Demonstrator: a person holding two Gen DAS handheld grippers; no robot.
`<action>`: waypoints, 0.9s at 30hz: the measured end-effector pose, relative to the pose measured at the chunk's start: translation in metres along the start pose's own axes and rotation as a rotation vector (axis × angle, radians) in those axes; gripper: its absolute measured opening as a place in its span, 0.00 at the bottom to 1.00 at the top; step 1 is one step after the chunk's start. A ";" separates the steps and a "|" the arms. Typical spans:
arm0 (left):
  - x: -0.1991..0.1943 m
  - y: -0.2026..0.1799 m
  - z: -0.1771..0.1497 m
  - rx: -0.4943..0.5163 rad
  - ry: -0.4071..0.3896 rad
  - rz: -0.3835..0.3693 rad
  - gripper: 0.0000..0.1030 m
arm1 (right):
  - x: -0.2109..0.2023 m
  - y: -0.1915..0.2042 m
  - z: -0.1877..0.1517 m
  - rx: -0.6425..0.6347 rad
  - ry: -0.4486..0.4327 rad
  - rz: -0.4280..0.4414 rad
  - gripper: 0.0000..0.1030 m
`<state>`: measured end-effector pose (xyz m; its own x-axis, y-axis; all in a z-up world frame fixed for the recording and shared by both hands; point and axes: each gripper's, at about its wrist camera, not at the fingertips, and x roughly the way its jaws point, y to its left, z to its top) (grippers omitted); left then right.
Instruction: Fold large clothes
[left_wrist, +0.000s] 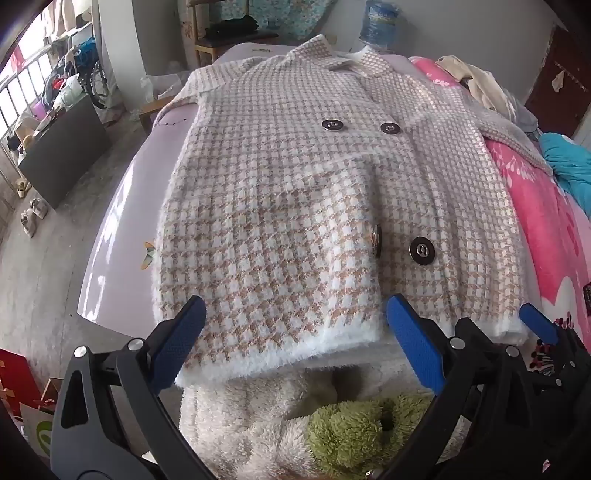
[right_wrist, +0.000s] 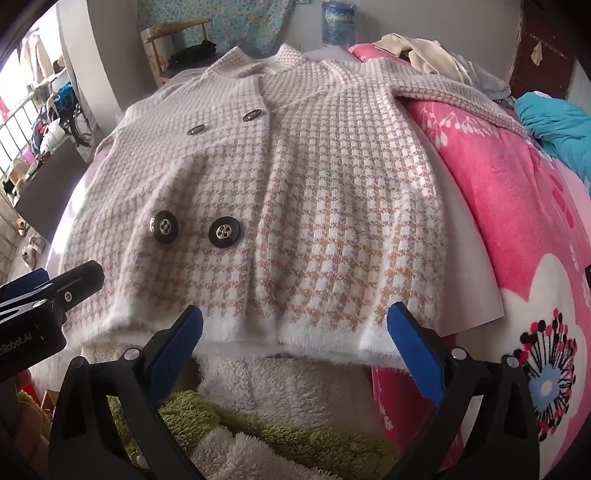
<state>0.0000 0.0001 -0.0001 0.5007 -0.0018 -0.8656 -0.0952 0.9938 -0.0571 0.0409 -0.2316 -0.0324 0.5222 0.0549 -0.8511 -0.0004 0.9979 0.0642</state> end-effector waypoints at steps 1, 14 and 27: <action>0.000 0.000 0.000 0.000 0.003 -0.001 0.92 | 0.000 0.000 0.000 -0.004 0.003 -0.007 0.95; -0.003 -0.001 0.003 -0.004 0.001 -0.013 0.92 | -0.001 0.000 0.002 -0.009 0.009 -0.008 0.95; -0.003 -0.001 -0.001 -0.004 0.000 -0.019 0.92 | -0.002 0.002 0.001 -0.015 0.003 -0.018 0.95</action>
<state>-0.0018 -0.0014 0.0019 0.5027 -0.0211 -0.8642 -0.0893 0.9931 -0.0762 0.0404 -0.2293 -0.0296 0.5195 0.0369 -0.8537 -0.0040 0.9992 0.0407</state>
